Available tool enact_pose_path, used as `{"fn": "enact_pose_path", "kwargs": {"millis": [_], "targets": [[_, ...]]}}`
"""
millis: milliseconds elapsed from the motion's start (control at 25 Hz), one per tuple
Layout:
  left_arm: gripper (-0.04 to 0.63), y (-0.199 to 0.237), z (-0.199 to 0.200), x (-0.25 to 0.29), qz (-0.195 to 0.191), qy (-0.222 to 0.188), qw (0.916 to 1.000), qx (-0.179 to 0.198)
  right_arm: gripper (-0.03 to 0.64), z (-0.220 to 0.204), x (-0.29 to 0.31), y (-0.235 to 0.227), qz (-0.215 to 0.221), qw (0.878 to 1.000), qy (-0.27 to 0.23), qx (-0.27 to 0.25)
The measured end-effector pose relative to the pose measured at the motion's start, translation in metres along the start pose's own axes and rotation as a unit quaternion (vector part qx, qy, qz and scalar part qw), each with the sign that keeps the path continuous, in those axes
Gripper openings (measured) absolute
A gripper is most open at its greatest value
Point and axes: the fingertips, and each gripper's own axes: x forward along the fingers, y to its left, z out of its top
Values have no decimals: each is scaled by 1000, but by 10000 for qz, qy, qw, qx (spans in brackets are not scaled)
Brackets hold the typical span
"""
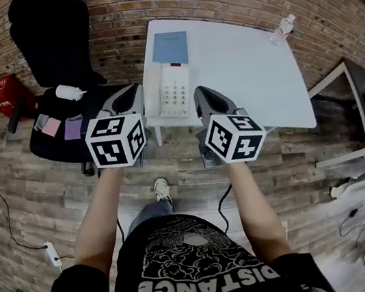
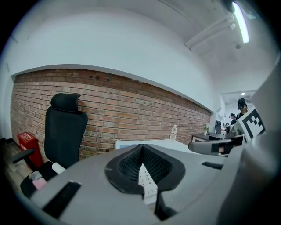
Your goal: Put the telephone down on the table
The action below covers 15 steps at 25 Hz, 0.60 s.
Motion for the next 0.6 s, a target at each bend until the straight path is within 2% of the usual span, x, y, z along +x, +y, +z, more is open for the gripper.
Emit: {"fn": "enact_pose_path", "kwargs": {"millis": [600], "targets": [[8, -4, -5, -14, -1, 1, 10000, -64, 2, -3, -13, 11, 86, 10000, -37, 31]]}}
